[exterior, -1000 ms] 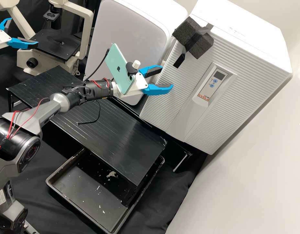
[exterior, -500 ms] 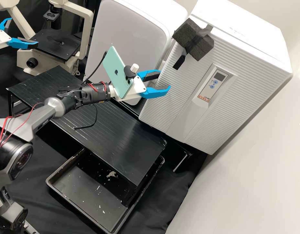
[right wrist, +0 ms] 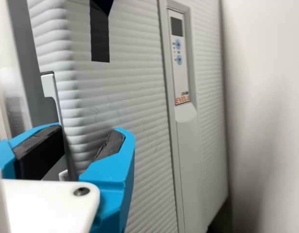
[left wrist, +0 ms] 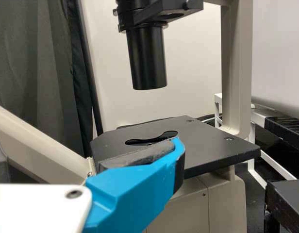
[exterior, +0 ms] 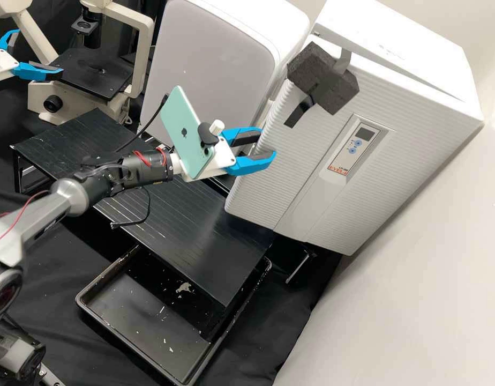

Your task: Open the incubator door

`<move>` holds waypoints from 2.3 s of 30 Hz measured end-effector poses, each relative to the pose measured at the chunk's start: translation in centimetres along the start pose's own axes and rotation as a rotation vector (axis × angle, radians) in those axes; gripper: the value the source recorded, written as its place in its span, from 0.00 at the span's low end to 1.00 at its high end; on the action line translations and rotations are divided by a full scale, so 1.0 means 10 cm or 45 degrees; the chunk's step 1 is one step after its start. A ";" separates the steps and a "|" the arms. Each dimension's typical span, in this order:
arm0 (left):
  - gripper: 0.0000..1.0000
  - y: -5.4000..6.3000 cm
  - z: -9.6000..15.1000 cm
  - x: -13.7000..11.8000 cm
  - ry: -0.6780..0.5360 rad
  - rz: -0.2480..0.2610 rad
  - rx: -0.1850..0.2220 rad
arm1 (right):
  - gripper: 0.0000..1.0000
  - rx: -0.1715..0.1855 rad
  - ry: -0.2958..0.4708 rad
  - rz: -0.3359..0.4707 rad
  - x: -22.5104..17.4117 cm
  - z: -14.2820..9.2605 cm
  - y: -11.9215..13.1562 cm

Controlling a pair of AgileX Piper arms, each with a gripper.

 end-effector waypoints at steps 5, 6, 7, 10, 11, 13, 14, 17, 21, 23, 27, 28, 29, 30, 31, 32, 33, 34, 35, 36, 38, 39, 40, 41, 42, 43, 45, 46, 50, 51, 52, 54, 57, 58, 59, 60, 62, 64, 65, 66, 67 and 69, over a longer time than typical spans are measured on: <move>1.00 0.00 0.00 0.00 0.000 0.000 0.000 | 0.00 0.056 -0.018 0.028 -0.15 0.07 0.20; 1.00 0.00 0.00 0.00 0.000 0.000 0.000 | 0.00 0.067 -0.022 0.033 -0.17 0.08 0.22; 1.00 0.00 0.00 0.00 0.000 0.000 0.000 | 1.00 0.077 -0.027 0.037 -0.19 0.09 0.25; 1.00 0.00 0.00 0.00 0.000 0.000 0.000 | 1.00 0.091 -0.037 0.059 -0.24 0.14 0.33; 1.00 0.00 0.00 0.00 0.000 0.000 0.000 | 1.00 0.101 -0.042 0.072 -0.27 0.16 0.38; 1.00 0.00 0.00 0.00 0.000 0.000 0.000 | 1.00 0.111 -0.050 0.094 -0.30 0.18 0.44; 1.00 0.00 0.00 0.00 0.000 0.000 0.000 | 1.00 0.114 -0.052 0.112 -0.31 0.19 0.48; 1.00 0.00 0.00 0.00 0.000 0.000 0.000 | 1.00 0.112 -0.064 0.206 -0.36 0.22 0.64; 1.00 0.00 0.00 0.00 0.000 0.000 0.000 | 1.00 0.128 -0.183 0.405 -0.42 0.34 0.84; 1.00 0.00 0.00 0.00 0.000 0.000 0.000 | 1.00 0.129 -0.227 0.522 -0.45 0.38 0.91; 1.00 0.00 0.00 0.00 0.000 0.000 0.000 | 1.00 0.121 -0.258 0.659 -0.49 0.40 1.00; 1.00 0.00 0.00 0.00 0.000 0.000 0.000 | 1.00 0.121 -0.254 0.655 -0.50 0.40 0.99; 1.00 0.00 0.00 0.00 0.000 0.000 0.000 | 1.00 0.117 -0.242 0.650 -0.50 0.38 0.99; 1.00 0.00 0.00 0.00 0.000 0.000 0.000 | 1.00 0.109 -0.229 0.642 -0.49 0.37 0.97; 1.00 0.00 0.00 0.00 0.000 0.000 0.000 | 1.00 0.096 -0.210 0.635 -0.49 0.35 0.95; 1.00 0.00 0.00 0.00 0.000 0.000 0.000 | 1.00 0.082 -0.192 0.622 -0.48 0.33 0.92; 1.00 0.00 0.00 0.00 0.000 0.000 0.000 | 1.00 0.072 -0.173 0.611 -0.47 0.31 0.90; 1.00 0.00 0.00 0.00 0.000 0.000 0.000 | 1.00 0.064 -0.148 0.599 -0.47 0.29 0.87; 1.00 0.00 0.00 0.00 0.000 0.000 0.000 | 1.00 0.048 -0.131 0.590 -0.46 0.27 0.84; 1.00 0.00 0.00 0.00 0.000 0.000 0.000 | 1.00 0.031 -0.102 0.574 -0.45 0.24 0.80; 1.00 0.00 0.00 0.00 0.000 0.000 0.000 | 1.00 -0.004 -0.043 0.550 -0.42 0.19 0.72; 1.00 0.00 0.00 0.00 0.000 0.000 0.000 | 1.00 -0.029 -0.002 0.535 -0.41 0.17 0.66; 1.00 0.00 0.00 0.00 0.000 0.000 0.000 | 1.00 -0.055 0.043 0.523 -0.40 0.14 0.61; 1.00 0.00 0.00 0.00 0.000 0.000 0.000 | 1.00 -0.098 0.101 0.510 -0.38 0.12 0.55; 1.00 0.00 0.00 0.00 0.000 0.000 0.000 | 1.00 -0.131 0.154 0.496 -0.37 0.11 0.49; 1.00 0.00 0.00 0.00 0.000 0.000 0.000 | 1.00 -0.205 0.249 0.472 -0.36 0.07 0.39; 1.00 0.00 0.00 0.00 0.000 0.000 0.000 | 1.00 -0.294 0.332 0.437 -0.34 0.05 0.27; 1.00 0.00 0.00 0.00 0.000 0.000 0.000 | 1.00 -0.326 0.364 0.421 -0.33 0.04 0.22; 1.00 0.00 0.00 0.00 0.000 0.000 0.000 | 1.00 -0.381 0.403 0.374 -0.30 0.04 0.06; 1.00 0.00 0.00 0.00 0.000 0.000 0.000 | 1.00 -0.386 0.400 0.367 -0.29 0.05 0.04; 1.00 0.00 0.00 0.00 0.000 0.000 0.000 | 1.00 -0.388 0.396 0.354 -0.26 0.06 -0.01; 1.00 0.00 0.00 0.00 0.000 0.000 0.000 | 1.00 -0.385 0.388 0.335 -0.20 0.07 -0.10; 1.00 0.00 0.00 0.00 0.000 0.000 0.000 | 1.00 -0.358 0.368 0.309 -0.06 0.12 -0.23; 1.00 0.00 0.00 0.00 0.000 0.000 0.000 | 1.00 -0.348 0.358 0.290 -0.01 0.15 -0.27; 1.00 0.00 0.00 0.00 0.000 0.000 0.000 | 1.00 -0.326 0.351 0.264 0.04 0.19 -0.30; 1.00 0.00 0.00 0.00 0.000 0.000 0.000 | 1.00 -0.306 0.346 0.244 0.07 0.22 -0.33; 1.00 0.00 0.00 0.00 0.000 0.000 0.000 | 1.00 -0.267 0.344 0.205 0.13 0.28 -0.38; 1.00 0.00 0.00 0.00 0.000 0.000 0.000 | 1.00 -0.233 0.344 0.167 0.17 0.33 -0.42; 1.00 0.00 0.00 0.00 0.000 0.000 0.000 | 1.00 -0.221 0.340 0.160 0.19 0.35 -0.43; 1.00 0.00 0.00 0.00 0.000 0.000 0.000 | 1.00 -0.209 0.338 0.155 0.20 0.36 -0.44; 1.00 0.00 0.00 0.00 0.000 0.000 0.000 | 1.00 -0.193 0.339 0.148 0.21 0.38 -0.45; 1.00 0.00 0.00 0.00 0.000 0.000 0.000 | 1.00 -0.160 0.365 0.122 0.21 0.40 -0.47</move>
